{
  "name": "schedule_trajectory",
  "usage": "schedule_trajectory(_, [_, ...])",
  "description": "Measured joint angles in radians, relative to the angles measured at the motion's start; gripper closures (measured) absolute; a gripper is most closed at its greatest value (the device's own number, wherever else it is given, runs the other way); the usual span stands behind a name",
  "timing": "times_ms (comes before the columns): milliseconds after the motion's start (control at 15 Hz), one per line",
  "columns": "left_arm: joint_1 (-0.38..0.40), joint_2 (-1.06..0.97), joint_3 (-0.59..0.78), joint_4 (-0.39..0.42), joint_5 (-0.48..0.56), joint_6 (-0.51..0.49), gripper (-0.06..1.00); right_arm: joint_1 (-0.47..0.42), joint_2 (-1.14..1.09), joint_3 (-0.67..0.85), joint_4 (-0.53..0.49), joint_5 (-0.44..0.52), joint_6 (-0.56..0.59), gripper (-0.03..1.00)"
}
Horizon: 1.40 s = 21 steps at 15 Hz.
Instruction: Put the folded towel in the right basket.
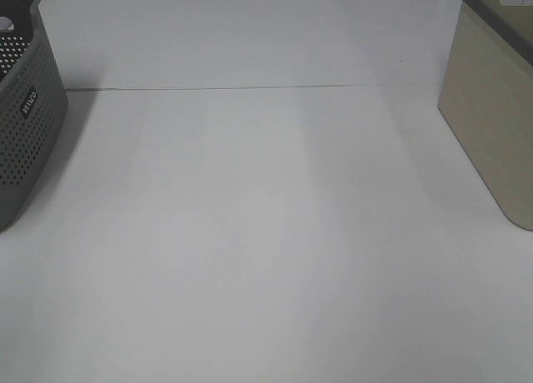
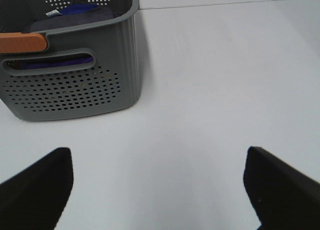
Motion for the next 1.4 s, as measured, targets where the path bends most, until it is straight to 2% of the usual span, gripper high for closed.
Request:
schedule_trajectory(67, [0.000,0.000,0.000,0.000,0.000,0.000,0.07,0.040,-0.070,0.059,-0.010,-0.002,-0.010,0.19])
schedule_trajectory(267, [0.000,0.000,0.000,0.000,0.000,0.000,0.07,0.234,-0.263,0.206,-0.087,-0.004,-0.019,0.19])
schedule_trajectory(400, [0.000,0.000,0.000,0.000,0.000,0.000,0.07,0.303,-0.392,0.300,-0.148,0.000,-0.006,0.19])
schedule_trajectory(600, [0.000,0.000,0.000,0.000,0.000,0.000,0.07,0.309,-0.622,0.458,-0.247,0.000,0.010,0.19])
schedule_trajectory(867, [0.000,0.000,0.000,0.000,0.000,0.000,0.07,0.309,-0.846,0.657,-0.282,-0.020,0.019,0.19])
schedule_trajectory(1133, [0.000,0.000,0.000,0.000,0.000,0.000,0.07,0.309,-1.054,0.881,-0.306,-0.155,0.062,0.19])
schedule_trajectory(1400, [0.000,0.000,0.000,0.000,0.000,0.000,0.07,0.309,-1.172,0.931,-0.336,-0.156,0.063,0.19])
